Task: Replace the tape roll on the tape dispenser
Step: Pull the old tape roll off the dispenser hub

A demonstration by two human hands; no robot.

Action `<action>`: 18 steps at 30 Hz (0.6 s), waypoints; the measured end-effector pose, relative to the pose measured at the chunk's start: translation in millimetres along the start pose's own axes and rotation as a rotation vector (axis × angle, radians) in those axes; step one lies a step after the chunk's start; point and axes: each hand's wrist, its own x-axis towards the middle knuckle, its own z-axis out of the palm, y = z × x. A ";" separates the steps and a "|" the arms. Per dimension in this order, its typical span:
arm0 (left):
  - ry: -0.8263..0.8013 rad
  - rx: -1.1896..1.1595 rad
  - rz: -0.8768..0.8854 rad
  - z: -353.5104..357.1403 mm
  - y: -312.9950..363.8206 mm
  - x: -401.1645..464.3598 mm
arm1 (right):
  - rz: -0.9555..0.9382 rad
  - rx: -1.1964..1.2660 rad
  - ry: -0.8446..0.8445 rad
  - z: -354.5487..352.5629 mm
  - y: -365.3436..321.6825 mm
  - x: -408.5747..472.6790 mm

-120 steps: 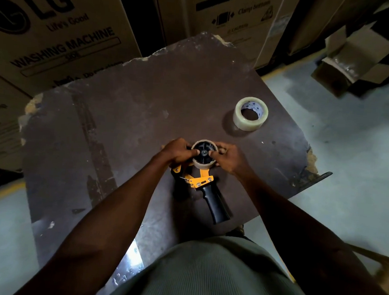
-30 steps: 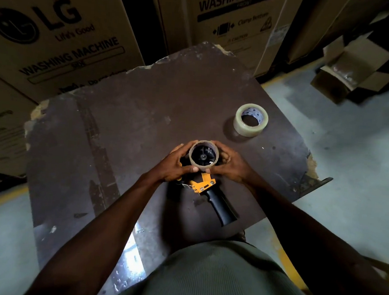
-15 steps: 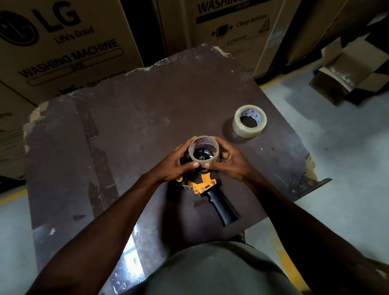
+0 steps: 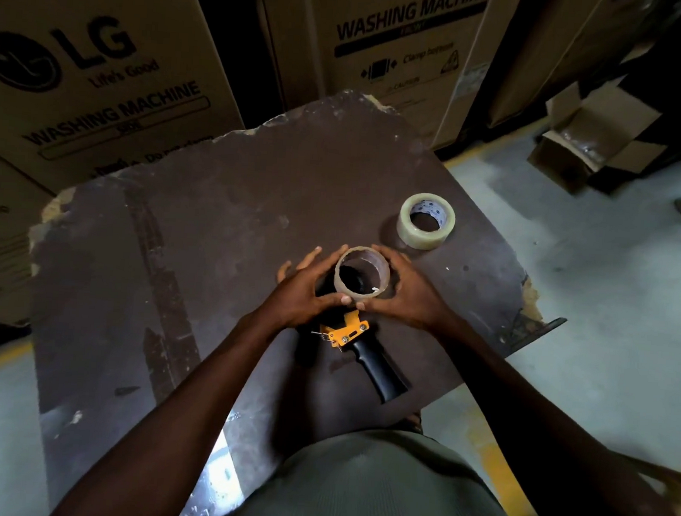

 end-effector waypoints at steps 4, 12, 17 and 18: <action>0.035 0.046 0.056 13.0 9.1 3.1 | 0.048 -0.033 0.086 -19.2 16.9 -19.4; 0.190 0.012 0.035 42.5 9.8 -0.2 | 0.195 -0.170 0.259 -80.9 64.6 -76.2; 0.211 -0.005 -0.023 47.4 6.6 -6.2 | 0.214 -0.278 0.331 -108.0 71.8 -101.4; 0.211 -0.012 -0.034 48.0 6.2 -7.5 | 0.218 -0.274 0.331 -111.2 73.1 -104.2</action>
